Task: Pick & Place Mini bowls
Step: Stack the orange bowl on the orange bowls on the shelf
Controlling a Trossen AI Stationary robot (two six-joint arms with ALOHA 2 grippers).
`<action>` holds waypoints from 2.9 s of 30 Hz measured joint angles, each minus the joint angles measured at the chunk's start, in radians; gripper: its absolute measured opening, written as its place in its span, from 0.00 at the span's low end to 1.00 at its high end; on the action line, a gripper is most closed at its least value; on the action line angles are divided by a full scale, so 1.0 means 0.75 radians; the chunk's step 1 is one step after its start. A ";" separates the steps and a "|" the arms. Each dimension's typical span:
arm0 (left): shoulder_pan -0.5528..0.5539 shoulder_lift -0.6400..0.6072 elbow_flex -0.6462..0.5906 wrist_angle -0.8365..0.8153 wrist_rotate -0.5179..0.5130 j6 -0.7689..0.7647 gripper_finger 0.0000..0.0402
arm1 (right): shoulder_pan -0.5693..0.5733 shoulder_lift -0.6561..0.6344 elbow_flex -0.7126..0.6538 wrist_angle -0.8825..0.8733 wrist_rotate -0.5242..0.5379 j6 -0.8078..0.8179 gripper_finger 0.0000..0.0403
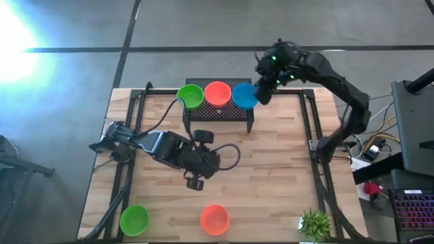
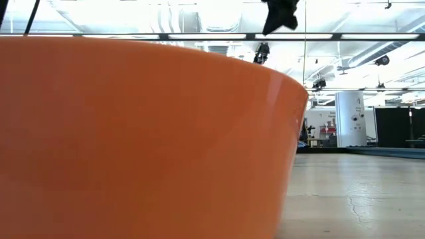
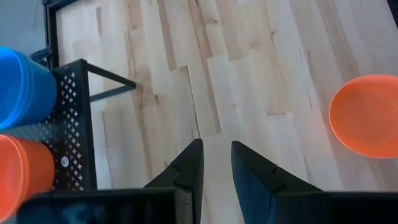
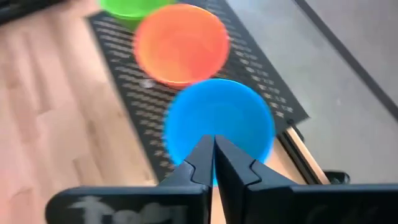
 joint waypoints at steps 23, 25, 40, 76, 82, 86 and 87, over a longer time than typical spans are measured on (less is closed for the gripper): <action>-0.168 -0.001 -0.596 0.396 0.046 -0.300 0.19 | 0.696 -0.256 -0.157 0.052 0.110 0.033 0.02; -0.179 -0.001 -0.646 0.478 0.072 -0.308 0.19 | 0.736 -0.270 -0.182 0.052 0.109 0.036 0.02; -0.193 -0.001 -1.053 1.152 0.287 -0.493 0.19 | 0.961 -0.286 -0.219 0.082 0.108 0.066 0.02; -0.204 0.005 -1.460 1.634 0.410 -0.655 0.04 | 0.972 -0.285 -0.219 0.084 0.150 0.070 0.02; -0.204 -0.009 -1.432 1.610 0.431 -0.635 0.01 | 0.972 -0.285 -0.219 0.084 0.172 0.065 0.02; -0.200 -0.050 -1.413 1.574 0.434 -0.608 0.00 | 0.972 -0.285 -0.219 0.085 0.176 0.060 0.02; -0.195 -0.066 -1.407 1.552 0.436 -0.608 0.00 | 0.972 -0.285 -0.219 0.085 0.176 0.052 0.02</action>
